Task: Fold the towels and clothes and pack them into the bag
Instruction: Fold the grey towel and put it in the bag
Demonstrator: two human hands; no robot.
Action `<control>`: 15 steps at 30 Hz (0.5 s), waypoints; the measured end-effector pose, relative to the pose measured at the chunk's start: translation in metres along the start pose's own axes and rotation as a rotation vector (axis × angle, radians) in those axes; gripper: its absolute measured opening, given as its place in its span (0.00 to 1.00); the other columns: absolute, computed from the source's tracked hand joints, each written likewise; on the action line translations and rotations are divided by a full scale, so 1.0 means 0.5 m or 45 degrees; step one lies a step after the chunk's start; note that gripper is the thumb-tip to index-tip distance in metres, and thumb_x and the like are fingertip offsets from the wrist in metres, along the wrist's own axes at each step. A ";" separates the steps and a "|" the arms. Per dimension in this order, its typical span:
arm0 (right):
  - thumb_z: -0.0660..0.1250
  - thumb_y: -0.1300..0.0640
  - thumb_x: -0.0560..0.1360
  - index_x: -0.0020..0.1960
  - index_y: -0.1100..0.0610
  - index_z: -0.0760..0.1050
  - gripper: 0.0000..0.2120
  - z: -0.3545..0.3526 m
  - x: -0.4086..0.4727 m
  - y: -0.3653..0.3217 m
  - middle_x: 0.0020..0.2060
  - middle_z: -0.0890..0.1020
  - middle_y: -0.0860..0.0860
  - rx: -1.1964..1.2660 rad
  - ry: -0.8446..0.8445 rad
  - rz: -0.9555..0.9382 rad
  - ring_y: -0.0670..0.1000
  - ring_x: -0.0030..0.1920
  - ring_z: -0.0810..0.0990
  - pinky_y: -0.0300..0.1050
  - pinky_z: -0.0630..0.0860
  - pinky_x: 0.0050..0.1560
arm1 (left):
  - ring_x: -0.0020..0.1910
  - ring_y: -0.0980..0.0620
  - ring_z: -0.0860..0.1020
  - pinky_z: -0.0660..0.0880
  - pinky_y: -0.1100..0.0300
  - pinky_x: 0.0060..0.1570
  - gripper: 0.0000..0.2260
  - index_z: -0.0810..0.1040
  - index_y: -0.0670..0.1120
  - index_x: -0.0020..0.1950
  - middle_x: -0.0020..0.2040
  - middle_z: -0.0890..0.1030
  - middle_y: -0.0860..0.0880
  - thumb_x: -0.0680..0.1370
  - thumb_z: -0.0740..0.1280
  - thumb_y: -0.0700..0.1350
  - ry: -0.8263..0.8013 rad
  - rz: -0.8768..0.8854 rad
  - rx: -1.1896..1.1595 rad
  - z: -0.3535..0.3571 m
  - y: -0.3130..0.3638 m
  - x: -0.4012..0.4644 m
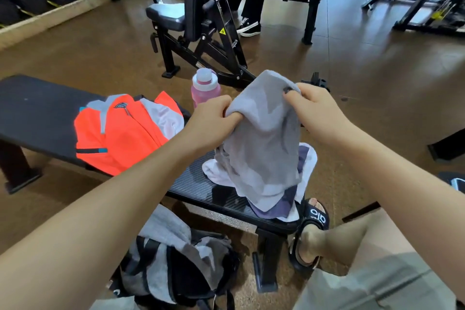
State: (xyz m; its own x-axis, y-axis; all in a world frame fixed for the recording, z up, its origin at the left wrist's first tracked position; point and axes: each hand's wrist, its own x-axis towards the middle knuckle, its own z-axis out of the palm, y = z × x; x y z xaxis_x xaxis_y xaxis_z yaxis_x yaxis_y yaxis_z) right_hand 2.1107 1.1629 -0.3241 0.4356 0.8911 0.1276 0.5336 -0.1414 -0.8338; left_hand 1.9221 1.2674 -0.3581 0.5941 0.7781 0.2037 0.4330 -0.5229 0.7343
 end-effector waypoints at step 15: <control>0.60 0.60 0.75 0.36 0.54 0.64 0.10 -0.075 0.029 -0.001 0.33 0.69 0.48 -0.148 0.372 0.180 0.49 0.33 0.66 0.46 0.62 0.33 | 0.34 0.49 0.69 0.65 0.51 0.34 0.11 0.64 0.51 0.41 0.32 0.68 0.52 0.83 0.59 0.49 0.214 0.251 0.228 -0.043 0.004 -0.004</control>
State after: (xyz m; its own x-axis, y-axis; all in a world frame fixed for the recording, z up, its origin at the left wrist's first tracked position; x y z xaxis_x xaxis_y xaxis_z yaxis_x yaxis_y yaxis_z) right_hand 2.1440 1.1599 -0.3020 0.6915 0.7002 0.1774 0.5246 -0.3179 -0.7898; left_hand 1.9072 1.2723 -0.3434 0.5644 0.6948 0.4459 0.4425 -0.7105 0.5471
